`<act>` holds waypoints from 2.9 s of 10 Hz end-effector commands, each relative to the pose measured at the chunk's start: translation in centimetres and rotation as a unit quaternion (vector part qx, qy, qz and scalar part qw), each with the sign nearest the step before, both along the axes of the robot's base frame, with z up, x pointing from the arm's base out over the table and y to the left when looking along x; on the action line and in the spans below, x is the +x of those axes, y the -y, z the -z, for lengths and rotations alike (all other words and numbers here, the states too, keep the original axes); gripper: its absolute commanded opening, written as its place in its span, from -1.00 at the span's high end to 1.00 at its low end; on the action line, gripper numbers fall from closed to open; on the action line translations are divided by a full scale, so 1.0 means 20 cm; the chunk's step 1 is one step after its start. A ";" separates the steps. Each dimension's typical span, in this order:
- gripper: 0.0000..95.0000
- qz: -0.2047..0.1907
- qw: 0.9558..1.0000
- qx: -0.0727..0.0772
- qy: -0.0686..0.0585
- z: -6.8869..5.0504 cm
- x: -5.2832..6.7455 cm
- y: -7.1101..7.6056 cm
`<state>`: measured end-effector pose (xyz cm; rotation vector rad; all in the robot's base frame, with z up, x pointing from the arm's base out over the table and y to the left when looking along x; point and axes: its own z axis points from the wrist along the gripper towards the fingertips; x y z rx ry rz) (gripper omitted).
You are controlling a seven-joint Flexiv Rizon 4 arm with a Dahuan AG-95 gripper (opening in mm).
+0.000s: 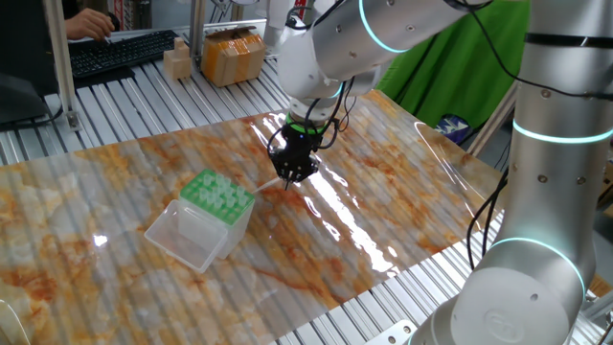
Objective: Insert a large pipette tip into the holder for large pipette tips
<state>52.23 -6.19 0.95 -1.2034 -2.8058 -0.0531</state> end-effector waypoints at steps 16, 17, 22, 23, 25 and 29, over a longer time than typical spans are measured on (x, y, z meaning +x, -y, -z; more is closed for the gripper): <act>1.00 0.007 1.000 0.003 0.004 0.02 0.00 0.00; 1.00 0.010 1.000 0.003 0.004 0.02 0.00 0.00; 1.00 0.046 0.999 0.006 -0.002 0.02 0.00 0.00; 1.00 0.054 0.998 0.008 -0.004 0.02 0.00 0.00; 1.00 0.075 0.997 0.017 -0.008 0.02 0.00 0.00; 1.00 0.085 0.996 0.023 -0.009 0.02 0.00 0.00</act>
